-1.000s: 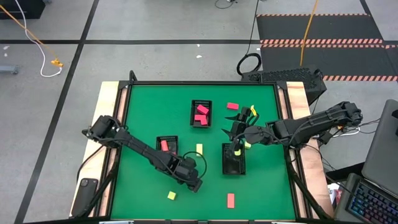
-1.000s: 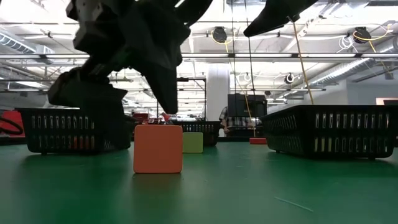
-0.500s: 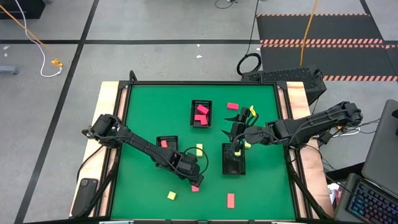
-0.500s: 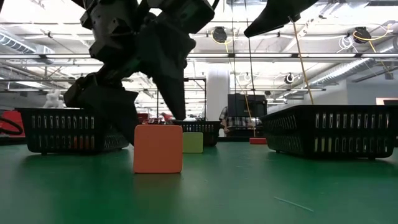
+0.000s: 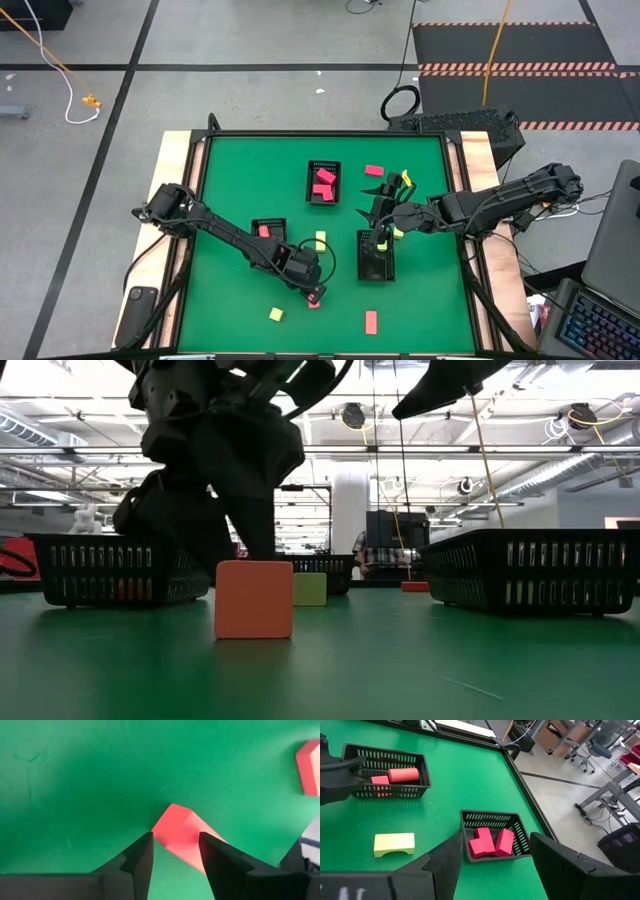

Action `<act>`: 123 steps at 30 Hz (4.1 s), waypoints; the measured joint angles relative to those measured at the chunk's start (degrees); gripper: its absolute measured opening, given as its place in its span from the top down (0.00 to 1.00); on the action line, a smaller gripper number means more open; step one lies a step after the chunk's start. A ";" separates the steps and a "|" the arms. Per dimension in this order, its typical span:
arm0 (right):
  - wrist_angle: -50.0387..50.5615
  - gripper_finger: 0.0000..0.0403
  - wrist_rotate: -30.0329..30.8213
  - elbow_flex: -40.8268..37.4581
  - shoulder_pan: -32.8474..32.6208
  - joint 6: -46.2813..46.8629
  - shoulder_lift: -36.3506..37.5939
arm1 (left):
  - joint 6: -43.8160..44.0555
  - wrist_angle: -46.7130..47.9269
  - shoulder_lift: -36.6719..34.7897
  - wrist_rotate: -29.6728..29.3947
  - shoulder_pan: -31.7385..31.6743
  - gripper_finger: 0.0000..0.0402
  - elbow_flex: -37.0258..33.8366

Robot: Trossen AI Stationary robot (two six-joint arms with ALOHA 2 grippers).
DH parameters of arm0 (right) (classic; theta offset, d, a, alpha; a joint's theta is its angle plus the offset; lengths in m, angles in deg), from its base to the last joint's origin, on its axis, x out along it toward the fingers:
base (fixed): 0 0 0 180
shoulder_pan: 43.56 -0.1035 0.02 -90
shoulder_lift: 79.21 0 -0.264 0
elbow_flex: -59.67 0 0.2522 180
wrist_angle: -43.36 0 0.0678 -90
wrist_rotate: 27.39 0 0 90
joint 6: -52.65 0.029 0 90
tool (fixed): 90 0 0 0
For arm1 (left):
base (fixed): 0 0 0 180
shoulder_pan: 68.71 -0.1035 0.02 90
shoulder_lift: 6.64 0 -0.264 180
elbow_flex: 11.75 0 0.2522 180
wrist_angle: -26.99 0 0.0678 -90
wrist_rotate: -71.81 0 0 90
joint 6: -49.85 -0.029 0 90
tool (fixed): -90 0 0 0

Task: Sort & place blocks by color
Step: Put the orange block into the bottom left black bin

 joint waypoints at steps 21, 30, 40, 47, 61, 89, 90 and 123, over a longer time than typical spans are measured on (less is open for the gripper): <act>0.04 0.44 0.00 0.00 0.00 -0.19 0.00 | -15.68 9.06 -0.37 -1.59 -7.12 0.66 0.31; 0.38 0.44 0.00 0.00 0.00 -0.19 0.00 | -18.29 16.94 -2.29 0.14 -12.50 0.66 0.07; 0.35 0.44 0.00 0.00 0.00 -0.19 0.00 | -15.09 18.51 -10.92 -0.69 -14.46 0.66 -0.17; 0.35 0.44 0.00 -0.02 0.02 -0.25 0.00 | -29.38 15.76 -11.34 -0.59 -12.72 0.66 -0.17; 0.26 0.44 0.00 -0.02 0.01 -1.00 0.00 | -54.14 14.04 -11.18 -3.68 -6.02 0.48 -0.09; 0.29 0.44 0.00 -0.02 0.02 -0.93 0.00 | -52.96 15.36 -4.78 -4.55 -8.17 0.01 0.02; 0.31 0.44 0.00 -0.02 0.02 -0.93 0.00 | -53.00 15.34 -4.72 -4.62 -8.17 0.01 0.00; 0.96 0.44 0.00 -0.04 0.04 -1.02 -0.01 | -55.14 13.98 0.94 -8.83 -8.13 0.01 -0.02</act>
